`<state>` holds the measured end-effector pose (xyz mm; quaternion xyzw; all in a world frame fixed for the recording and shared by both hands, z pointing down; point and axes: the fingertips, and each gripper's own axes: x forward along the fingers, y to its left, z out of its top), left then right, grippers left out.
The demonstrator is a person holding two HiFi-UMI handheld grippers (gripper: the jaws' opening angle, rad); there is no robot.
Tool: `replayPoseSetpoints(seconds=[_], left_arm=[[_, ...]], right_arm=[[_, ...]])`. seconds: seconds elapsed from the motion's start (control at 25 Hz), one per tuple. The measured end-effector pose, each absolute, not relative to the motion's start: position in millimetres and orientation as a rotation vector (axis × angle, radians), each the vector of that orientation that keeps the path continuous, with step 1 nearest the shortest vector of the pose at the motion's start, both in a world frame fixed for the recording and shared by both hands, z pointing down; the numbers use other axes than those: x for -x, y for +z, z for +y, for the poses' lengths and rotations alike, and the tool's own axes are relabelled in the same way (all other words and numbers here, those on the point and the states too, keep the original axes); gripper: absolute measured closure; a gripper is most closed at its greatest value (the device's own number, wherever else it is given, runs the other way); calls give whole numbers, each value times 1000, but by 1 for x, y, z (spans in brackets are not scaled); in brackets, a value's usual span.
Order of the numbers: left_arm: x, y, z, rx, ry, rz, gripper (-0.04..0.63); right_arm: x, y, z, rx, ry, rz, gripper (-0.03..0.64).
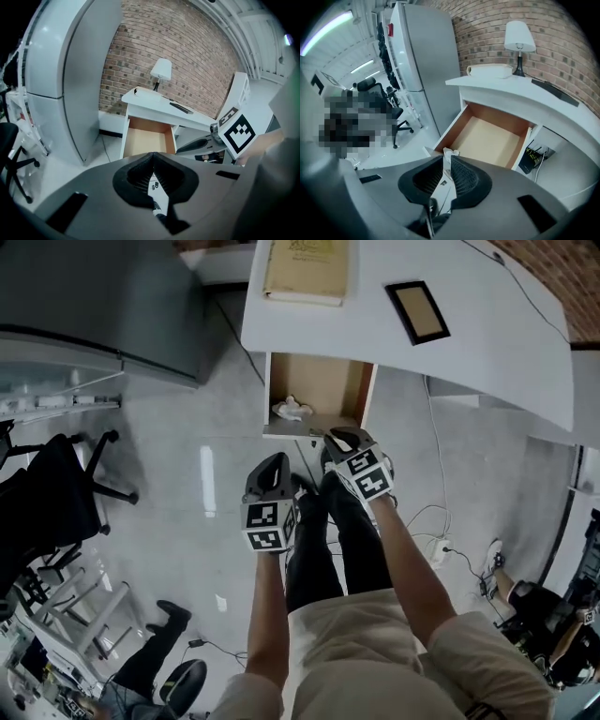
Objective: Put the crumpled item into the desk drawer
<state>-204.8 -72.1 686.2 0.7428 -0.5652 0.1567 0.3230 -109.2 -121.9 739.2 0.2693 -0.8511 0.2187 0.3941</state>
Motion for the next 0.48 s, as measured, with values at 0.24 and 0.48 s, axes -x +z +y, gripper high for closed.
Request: replayPoseSetpoints(seconds=[0.24, 0.48], left_arm=[[192, 644, -60, -1935, 388, -1493, 578], [187, 604, -42, -1954, 396, -1499, 580]], right_arm=[[94, 687, -99, -741, 570, -2156, 543], [99, 631, -81, -830, 542, -2221, 541]])
